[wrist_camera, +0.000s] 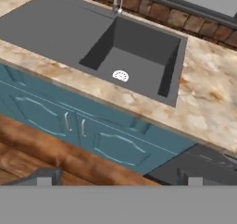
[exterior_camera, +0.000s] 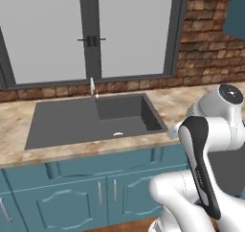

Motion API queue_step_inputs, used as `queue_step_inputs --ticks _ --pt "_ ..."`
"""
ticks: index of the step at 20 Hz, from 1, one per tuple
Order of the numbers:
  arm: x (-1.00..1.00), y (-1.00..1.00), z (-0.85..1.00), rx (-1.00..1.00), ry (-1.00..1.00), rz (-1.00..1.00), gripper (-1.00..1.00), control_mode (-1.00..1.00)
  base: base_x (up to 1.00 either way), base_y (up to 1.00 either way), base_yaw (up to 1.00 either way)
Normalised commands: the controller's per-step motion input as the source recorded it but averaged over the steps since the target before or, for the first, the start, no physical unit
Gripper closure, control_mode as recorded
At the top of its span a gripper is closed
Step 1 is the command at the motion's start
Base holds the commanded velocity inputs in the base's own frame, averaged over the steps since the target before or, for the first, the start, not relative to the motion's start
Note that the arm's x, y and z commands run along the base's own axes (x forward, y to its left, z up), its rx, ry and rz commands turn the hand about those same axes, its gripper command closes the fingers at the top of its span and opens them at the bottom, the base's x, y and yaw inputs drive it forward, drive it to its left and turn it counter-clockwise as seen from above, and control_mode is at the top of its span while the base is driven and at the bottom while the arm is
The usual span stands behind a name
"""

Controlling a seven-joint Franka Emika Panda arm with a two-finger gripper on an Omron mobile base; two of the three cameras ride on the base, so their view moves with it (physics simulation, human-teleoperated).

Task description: Pick the jam and honey bottle from the counter and place them in the cabinets closest to them.

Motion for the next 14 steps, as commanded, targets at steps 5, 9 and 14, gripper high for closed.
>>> queue_step_inputs --ticks 5,9,14 --pt "0.00 0.00 0.00 0.00 0.00 0.00 -1.00 1.00 -0.16 1.00 0.00" --pt "0.00 0.00 0.00 0.00 0.00 0.00 -1.00 1.00 -0.15 1.00 0.00" --pt "0.00 0.00 0.00 0.00 0.00 0.00 -1.00 1.00 -0.15 1.00 0.00"
